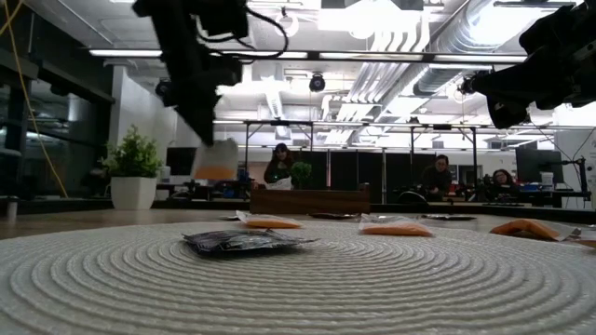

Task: Pick & Place Tea
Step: Put the white tea bag into the left section of the wooden organizer

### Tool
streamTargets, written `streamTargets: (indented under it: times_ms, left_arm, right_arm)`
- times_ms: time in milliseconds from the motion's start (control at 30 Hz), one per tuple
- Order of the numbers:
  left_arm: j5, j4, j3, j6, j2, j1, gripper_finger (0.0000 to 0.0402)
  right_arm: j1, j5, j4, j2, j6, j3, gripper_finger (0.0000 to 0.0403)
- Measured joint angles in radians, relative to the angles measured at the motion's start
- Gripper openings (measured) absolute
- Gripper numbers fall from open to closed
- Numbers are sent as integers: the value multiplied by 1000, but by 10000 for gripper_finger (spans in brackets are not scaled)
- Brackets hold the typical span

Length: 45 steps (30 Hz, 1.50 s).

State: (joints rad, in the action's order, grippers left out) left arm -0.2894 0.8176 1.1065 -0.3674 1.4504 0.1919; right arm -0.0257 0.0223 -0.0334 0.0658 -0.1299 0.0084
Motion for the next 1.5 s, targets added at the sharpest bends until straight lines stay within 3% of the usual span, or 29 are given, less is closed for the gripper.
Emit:
streamTargets:
  times_ms: [333, 767, 1133, 1500]
  left_arm:
    - [-115, -97, 154, 253, 129, 88, 0]
    - [-167, -339, 199, 362, 196, 201, 0]
    - [-147, -335, 324, 442, 327, 256, 0]
    - [-125, -305, 329, 438, 392, 267, 0]
  right_arm:
    - [0, 0, 0, 0, 0, 0, 12]
    - [0, 0, 0, 0, 0, 0, 12]
    - [0, 0, 0, 0, 0, 0, 12]
    - [0, 0, 0, 0, 0, 0, 12]
